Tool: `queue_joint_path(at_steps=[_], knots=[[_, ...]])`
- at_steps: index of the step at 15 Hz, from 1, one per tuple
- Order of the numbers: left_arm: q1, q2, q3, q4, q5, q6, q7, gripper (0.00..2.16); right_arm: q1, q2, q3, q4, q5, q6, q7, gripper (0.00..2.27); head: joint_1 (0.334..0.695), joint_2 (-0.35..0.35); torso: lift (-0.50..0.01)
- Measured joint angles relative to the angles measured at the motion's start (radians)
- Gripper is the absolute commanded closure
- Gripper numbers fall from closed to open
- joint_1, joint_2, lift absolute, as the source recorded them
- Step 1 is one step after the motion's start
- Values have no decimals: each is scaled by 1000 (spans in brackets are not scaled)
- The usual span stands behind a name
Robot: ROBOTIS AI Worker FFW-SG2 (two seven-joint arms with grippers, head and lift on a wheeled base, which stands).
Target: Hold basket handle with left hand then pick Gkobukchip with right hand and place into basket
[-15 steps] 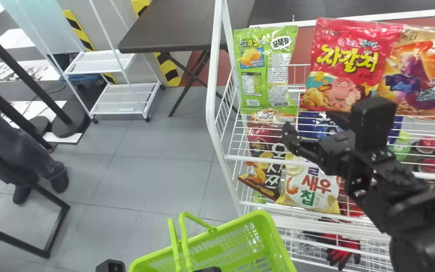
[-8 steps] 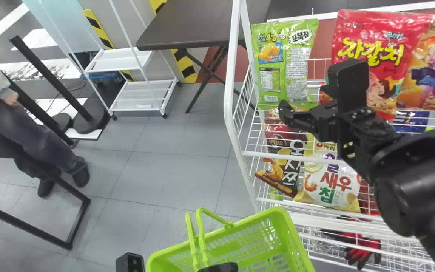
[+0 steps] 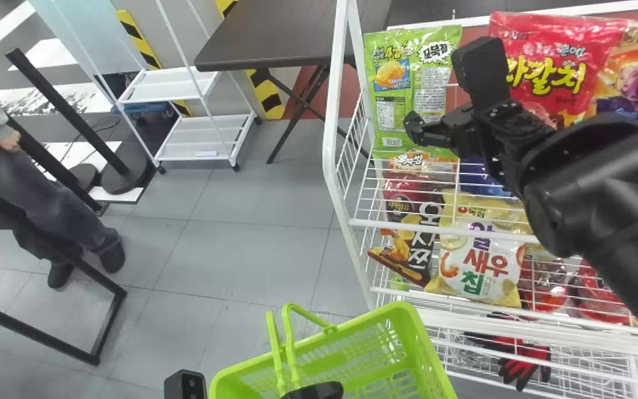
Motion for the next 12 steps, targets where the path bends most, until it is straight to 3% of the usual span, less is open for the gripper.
queue_joint_path(at_steps=[2, 3, 4, 5, 6, 7, 9, 12], knots=[[-2, -1, 0, 4, 0, -6, 0, 2148, -42, 0, 6, 76, 0, -22, 8, 181, 695, 288, 0], [-3, -1, 0, 6, 0, -8, 0, 2148, -55, 0, 6, 103, 0, -34, 16, 329, 695, 281, 0], [-3, -1, 0, 7, 0, -8, 0, 2148, -66, 0, 6, 123, -3, -48, 39, 610, 695, 283, 0], [-4, -1, 0, 7, 0, -9, -1, 2148, -74, 0, 5, 135, -8, -57, 72, 1096, 695, 286, 0], [-4, -1, 0, 8, 0, -9, -1, 2148, -79, 0, 4, 139, -12, -61, 98, 1720, 695, 291, 0], [-4, -1, 0, 8, 0, -9, 0, 2148, -81, 0, 3, 140, -14, -62, 113, 1986, 695, 296, 0], [-4, -1, 0, 7, 0, -9, 1, 2148, -83, 0, 3, 141, -14, -63, 118, 2179, 695, 299, 0], [-4, 0, 0, 6, 0, -9, 2, 2148, -82, 0, 5, 141, -5, -61, 129, 2243, 695, 302, 0]])
